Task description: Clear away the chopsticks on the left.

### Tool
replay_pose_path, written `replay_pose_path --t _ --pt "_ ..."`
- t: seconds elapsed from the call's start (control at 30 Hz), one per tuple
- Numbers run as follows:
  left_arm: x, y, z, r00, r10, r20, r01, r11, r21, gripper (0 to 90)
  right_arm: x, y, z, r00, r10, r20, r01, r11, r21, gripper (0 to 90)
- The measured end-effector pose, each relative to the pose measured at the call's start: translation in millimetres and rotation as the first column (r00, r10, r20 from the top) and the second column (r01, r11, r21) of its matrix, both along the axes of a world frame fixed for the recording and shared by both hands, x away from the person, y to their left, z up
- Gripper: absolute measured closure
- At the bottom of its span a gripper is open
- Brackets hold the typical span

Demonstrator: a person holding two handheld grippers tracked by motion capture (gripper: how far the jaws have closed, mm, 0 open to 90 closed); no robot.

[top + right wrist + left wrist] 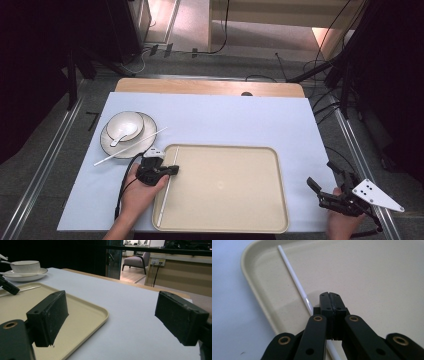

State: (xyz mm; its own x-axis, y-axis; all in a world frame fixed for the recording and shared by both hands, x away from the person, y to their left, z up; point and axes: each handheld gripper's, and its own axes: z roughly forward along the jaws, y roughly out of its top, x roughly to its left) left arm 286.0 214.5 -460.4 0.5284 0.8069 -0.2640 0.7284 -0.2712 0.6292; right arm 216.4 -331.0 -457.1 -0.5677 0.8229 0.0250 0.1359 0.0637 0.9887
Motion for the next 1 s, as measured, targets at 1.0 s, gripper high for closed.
replay_pose_path --t 1.0 --pt "-11.8 20.2 10.2 0.9915 -0.03 0.127 0.034 0.9992 -0.023 67.8 0.1 -1.5 0.0 1.0 -0.002 0.005 0.002 1.0 0.001 11.8"
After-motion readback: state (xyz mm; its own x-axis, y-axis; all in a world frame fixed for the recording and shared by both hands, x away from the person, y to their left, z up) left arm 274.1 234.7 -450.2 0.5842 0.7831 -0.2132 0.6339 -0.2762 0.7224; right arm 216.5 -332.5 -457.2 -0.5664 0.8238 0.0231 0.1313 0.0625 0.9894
